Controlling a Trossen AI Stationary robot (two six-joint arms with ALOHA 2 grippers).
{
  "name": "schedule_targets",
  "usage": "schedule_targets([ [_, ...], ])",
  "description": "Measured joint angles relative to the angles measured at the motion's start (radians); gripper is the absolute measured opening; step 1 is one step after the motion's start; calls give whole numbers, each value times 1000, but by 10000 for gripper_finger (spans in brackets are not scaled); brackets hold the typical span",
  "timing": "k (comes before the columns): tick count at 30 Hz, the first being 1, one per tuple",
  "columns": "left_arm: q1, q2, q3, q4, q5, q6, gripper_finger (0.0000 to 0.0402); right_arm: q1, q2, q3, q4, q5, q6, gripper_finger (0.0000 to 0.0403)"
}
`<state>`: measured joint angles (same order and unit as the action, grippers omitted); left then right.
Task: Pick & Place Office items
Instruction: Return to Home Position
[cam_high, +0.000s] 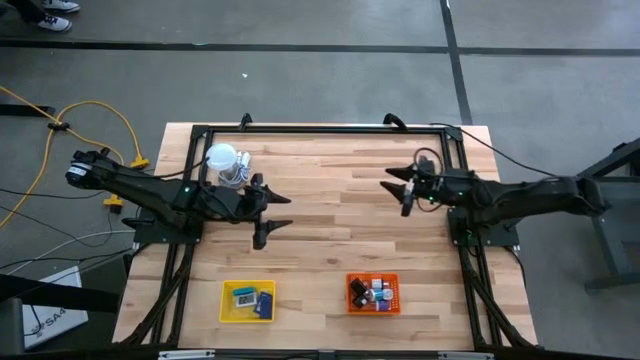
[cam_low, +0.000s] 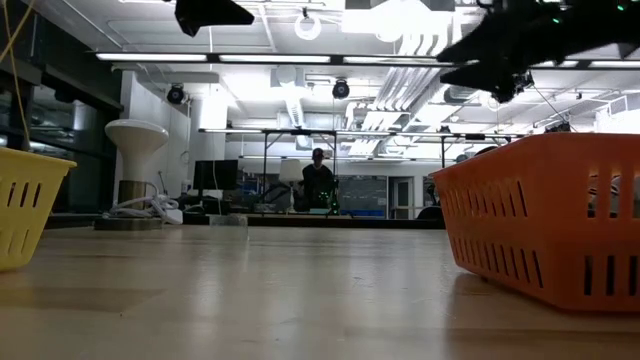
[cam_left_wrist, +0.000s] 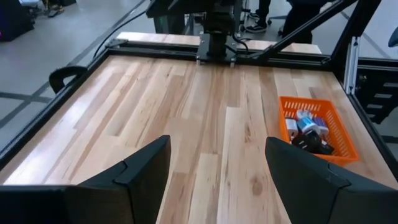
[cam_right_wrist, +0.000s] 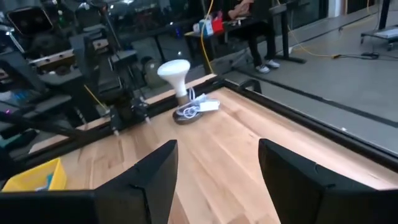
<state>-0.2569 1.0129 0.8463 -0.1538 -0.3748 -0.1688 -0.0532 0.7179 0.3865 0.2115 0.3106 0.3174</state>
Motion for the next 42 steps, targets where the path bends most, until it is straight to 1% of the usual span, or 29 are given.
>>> schedule_targets([
  [5, 0, 1, 0, -5, 0, -9, 254, 0, -174, -91, -46, 2, 10, 210],
  [9, 0, 1, 0, -4, 0, -19, 254, 0, -297, -152, -125, 1, 43, 210],
  [12, 0, 1, 0, -4, 0, -21, 254, 0, -377, -170, -193, -4, 51, 210],
  [15, 0, 1, 0, -4, 0, -25, 254, 0, -437, -170, -255, -46, 49, 210],
  [17, 0, 1, 0, -4, 0, -27, 254, 1, -468, -171, -277, -82, 46, 210],
  [20, 0, 2, 0, -3, 1, -34, 254, 0, -512, -170, -320, -101, 46, 210],
  [28, -1, 2, 0, -4, 2, -47, 254, 1, -600, -171, -419, -109, 53, 210],
  [34, -1, 2, 0, -4, 2, -49, 254, 1, -643, -171, -500, -110, 53, 210],
  [40, -1, 2, 0, -3, 2, -52, 254, 2, -669, -175, -519, -111, 55, 210],
  [42, -1, 2, 0, -4, 7, -65, 254, 2, -681, -201, -504, -112, 68, 210],
])
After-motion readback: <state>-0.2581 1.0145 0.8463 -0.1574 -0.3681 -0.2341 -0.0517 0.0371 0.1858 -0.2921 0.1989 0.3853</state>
